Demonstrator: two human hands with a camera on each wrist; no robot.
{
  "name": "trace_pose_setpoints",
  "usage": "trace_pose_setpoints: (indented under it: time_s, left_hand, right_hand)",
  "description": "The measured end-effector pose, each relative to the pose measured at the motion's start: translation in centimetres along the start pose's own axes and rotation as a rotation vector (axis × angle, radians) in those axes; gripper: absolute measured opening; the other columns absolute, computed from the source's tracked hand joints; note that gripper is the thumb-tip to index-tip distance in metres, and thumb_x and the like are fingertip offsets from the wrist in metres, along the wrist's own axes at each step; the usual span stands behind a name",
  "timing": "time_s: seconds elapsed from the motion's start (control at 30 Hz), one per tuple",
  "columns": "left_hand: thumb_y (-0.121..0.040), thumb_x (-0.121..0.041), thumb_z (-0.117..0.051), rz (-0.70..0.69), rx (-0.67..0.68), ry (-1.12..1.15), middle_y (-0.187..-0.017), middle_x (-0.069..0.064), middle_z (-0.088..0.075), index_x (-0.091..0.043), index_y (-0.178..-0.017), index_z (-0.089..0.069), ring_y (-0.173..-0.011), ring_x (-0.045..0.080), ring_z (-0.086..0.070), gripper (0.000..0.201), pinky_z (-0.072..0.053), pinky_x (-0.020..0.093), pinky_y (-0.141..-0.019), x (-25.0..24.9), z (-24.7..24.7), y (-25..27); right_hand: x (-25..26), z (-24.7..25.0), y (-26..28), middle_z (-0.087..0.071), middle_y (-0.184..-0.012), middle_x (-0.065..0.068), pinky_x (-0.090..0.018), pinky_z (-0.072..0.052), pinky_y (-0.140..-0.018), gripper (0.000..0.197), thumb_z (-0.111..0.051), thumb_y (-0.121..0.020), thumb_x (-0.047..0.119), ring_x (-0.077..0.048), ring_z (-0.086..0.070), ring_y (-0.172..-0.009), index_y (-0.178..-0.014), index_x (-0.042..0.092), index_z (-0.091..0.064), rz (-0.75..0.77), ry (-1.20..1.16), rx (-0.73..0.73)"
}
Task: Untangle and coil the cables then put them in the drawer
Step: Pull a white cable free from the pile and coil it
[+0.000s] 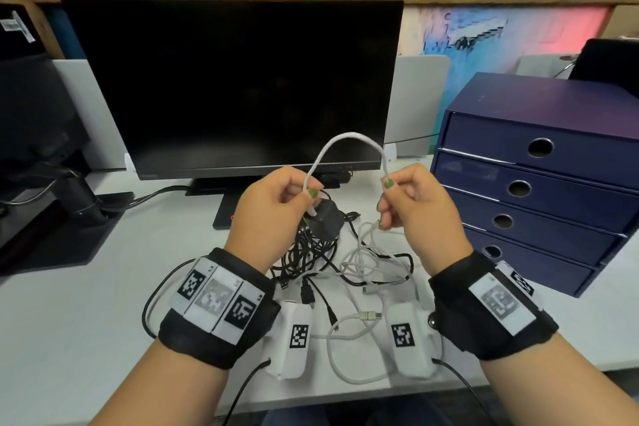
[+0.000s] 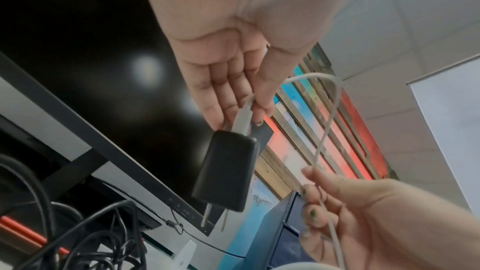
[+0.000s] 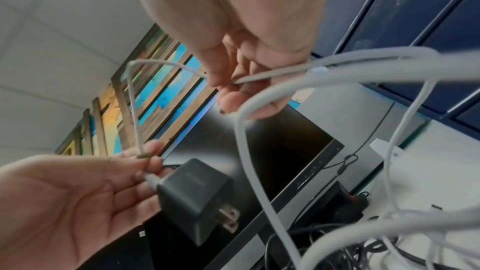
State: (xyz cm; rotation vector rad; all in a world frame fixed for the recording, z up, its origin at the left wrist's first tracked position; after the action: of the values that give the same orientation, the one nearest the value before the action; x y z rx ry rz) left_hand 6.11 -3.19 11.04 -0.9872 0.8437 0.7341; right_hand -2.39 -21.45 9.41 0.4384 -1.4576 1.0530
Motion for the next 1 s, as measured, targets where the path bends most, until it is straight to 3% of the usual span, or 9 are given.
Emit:
trace_pose_setpoints:
  time_s: [0.17,0.3,0.37,0.53,0.7,0.77,0.83,0.9,1.0]
  left_hand:
    - [-0.095,-0.001,-0.047,-0.008,0.200,0.269,-0.071,-0.006,-0.061,-0.017,-0.103,-0.071,-0.072,0.011,-0.061,0.030,-0.052,0.033,-0.081,-1.0,-1.8,0.5]
    - [-0.098,-0.008,-0.041,0.020,0.313,0.518,-0.064,-0.001,-0.049,-0.003,-0.108,-0.066,-0.058,0.013,-0.047,0.028,-0.048,0.026,-0.063,-1.9,-3.0,0.9]
    - [-0.097,-0.005,-0.041,0.011,0.338,0.546,-0.068,0.001,-0.054,-0.001,-0.108,-0.065,-0.058,0.013,-0.049,0.027,-0.048,0.024,-0.060,-2.4,-3.3,1.0]
    - [-0.097,-0.004,-0.039,-0.014,0.304,0.618,-0.086,0.007,-0.069,-0.004,-0.108,-0.062,-0.063,0.012,-0.056,0.026,-0.050,0.024,-0.063,-2.9,-3.0,0.9]
    - [-0.100,-0.006,-0.037,-0.004,0.187,0.611,-0.090,0.007,-0.072,-0.007,-0.112,-0.062,-0.060,0.011,-0.054,0.028,-0.048,0.022,-0.059,-2.5,-2.0,0.2]
    - [-0.101,-0.008,-0.036,0.001,0.168,0.596,-0.098,0.011,-0.072,-0.005,-0.114,-0.060,-0.064,0.014,-0.061,0.027,-0.051,0.024,-0.063,-2.4,-1.8,-0.1]
    - [-0.102,-0.009,-0.035,0.008,0.179,0.607,-0.106,0.015,-0.071,-0.003,-0.115,-0.057,-0.079,0.020,-0.069,0.027,-0.056,0.030,-0.074,-2.3,-1.9,-0.4]
    - [-0.102,-0.008,-0.034,0.000,0.200,0.598,-0.114,0.016,-0.068,-0.002,-0.115,-0.056,-0.100,0.025,-0.069,0.026,-0.055,0.036,-0.089,-2.3,-2.3,-0.6]
    - [-0.101,-0.005,-0.034,0.001,0.233,0.592,-0.122,0.016,-0.064,-0.002,-0.109,-0.055,-0.113,0.025,-0.063,0.023,-0.049,0.039,-0.100,-2.3,-2.8,-0.6]
  right_hand:
    - [-1.1,1.0,-0.8,-0.066,-0.067,-0.007,-0.037,-0.051,-0.064,0.014,-0.050,-0.097,0.016,-0.018,-0.059,-0.052,-0.084,0.017,-0.055,-0.052,0.078,-0.121]
    - [-1.3,0.5,-0.8,-0.067,-0.072,-0.002,-0.031,-0.048,-0.060,0.016,-0.053,-0.095,0.018,-0.016,-0.059,-0.057,-0.081,0.024,-0.057,-0.031,0.226,-0.130]
    - [-1.1,0.1,-0.7,-0.066,-0.075,0.001,-0.029,-0.047,-0.063,0.014,-0.056,-0.094,0.021,-0.018,-0.060,-0.066,-0.082,0.026,-0.061,0.016,0.339,-0.113]
    - [-0.5,-2.2,0.1,-0.065,-0.094,-0.002,-0.026,-0.038,-0.076,0.023,-0.054,-0.096,0.021,-0.018,-0.056,-0.088,-0.111,0.020,-0.070,0.184,0.710,0.075]
    - [-0.2,-3.4,1.0,-0.045,-0.082,0.006,-0.031,-0.019,-0.075,0.030,-0.046,-0.098,0.017,-0.022,-0.050,-0.094,-0.114,0.031,-0.067,0.318,0.971,0.184]
    - [-0.1,-3.6,1.2,-0.043,-0.083,0.006,-0.031,-0.017,-0.075,0.032,-0.045,-0.097,0.014,-0.022,-0.048,-0.092,-0.112,0.033,-0.067,0.341,1.023,0.218]
    - [0.2,-4.0,1.5,-0.043,-0.081,0.007,-0.032,-0.017,-0.074,0.031,-0.048,-0.096,0.013,-0.022,-0.046,-0.087,-0.109,0.033,-0.068,0.387,1.040,0.251]
    - [0.7,-4.4,1.8,-0.041,-0.078,0.008,-0.033,-0.019,-0.074,0.026,-0.052,-0.094,0.015,-0.020,-0.043,-0.082,-0.104,0.032,-0.068,0.442,1.038,0.280]
    - [1.3,-4.7,2.2,-0.041,-0.077,0.010,-0.032,-0.021,-0.074,0.021,-0.054,-0.094,0.017,-0.014,-0.035,-0.078,-0.098,0.032,-0.068,0.497,1.014,0.306]
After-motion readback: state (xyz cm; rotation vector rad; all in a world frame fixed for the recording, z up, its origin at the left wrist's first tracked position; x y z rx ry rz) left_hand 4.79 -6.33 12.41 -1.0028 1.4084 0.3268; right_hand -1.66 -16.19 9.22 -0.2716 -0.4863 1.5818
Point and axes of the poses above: each hand's wrist, its own y-axis away from the middle knuckle, its own z-axis out of the back of the hand, x = y × z, the point moved 7 cm from there along -y, towards the middle knuckle
